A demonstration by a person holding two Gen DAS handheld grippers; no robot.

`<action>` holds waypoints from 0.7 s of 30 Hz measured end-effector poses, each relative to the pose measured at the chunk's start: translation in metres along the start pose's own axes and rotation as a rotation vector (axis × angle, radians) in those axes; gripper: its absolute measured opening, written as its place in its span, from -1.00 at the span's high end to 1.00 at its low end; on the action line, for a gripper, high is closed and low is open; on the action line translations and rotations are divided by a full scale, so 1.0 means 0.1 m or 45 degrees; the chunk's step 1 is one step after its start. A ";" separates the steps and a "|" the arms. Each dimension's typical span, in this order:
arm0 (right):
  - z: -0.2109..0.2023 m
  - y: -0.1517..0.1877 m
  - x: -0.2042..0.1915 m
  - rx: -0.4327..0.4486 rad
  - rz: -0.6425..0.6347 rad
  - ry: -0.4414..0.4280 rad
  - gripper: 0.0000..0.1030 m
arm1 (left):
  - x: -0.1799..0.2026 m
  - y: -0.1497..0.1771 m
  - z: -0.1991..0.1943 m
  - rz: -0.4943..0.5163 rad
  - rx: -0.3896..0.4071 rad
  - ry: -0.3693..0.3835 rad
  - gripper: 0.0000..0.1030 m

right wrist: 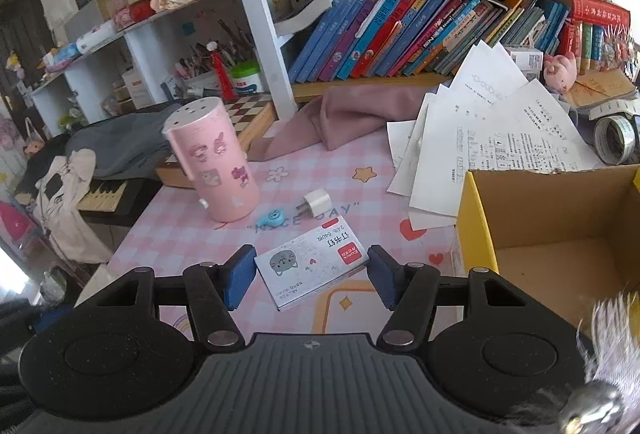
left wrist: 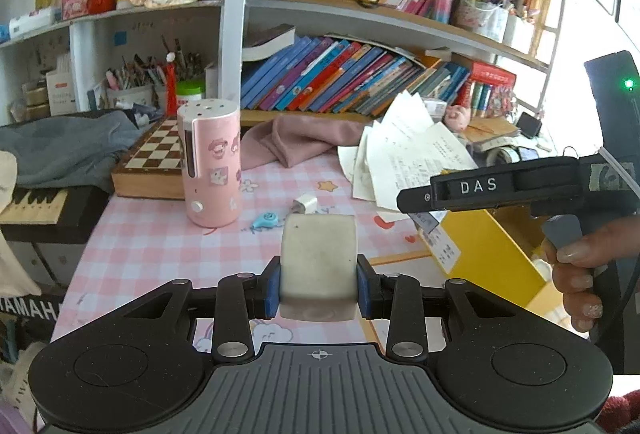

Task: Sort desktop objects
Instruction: 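Carry the beige block and staples box over the yellow box with both grippers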

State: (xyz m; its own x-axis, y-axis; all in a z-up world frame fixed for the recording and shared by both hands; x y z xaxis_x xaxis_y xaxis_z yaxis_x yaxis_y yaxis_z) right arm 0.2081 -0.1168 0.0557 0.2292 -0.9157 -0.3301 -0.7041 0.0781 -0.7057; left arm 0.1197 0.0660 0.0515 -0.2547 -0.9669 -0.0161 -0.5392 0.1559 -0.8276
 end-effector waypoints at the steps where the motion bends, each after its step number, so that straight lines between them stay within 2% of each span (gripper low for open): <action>1: -0.04 0.02 -0.01 0.001 -0.004 -0.002 -0.14 | 0.00 0.00 -0.03 0.001 0.002 0.005 0.33; 11: -0.42 0.25 -0.06 0.018 -0.047 0.003 -0.14 | 0.09 0.08 -0.31 0.030 0.014 0.052 0.34; 21: -0.67 0.58 -0.08 0.029 -0.019 0.047 -0.14 | 0.04 0.23 -0.43 -0.003 -0.010 0.081 0.34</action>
State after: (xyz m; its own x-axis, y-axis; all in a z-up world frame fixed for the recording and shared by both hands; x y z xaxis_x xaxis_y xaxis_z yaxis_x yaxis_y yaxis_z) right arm 0.1206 -0.1315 0.0591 0.2145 -0.9308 -0.2961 -0.6854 0.0726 -0.7246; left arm 0.0716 0.0740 0.0562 -0.3038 -0.9525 0.0214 -0.5458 0.1556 -0.8234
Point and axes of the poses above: each gripper's, at about its wrist camera, not at the fingertips, and z roughly the way its jaws point, x to its right, y to its underside, the point moved 1 cm from there along z, roughly the way its jaws point, and after that the axes turned 9 degrees about z, right-handed, at the moved point
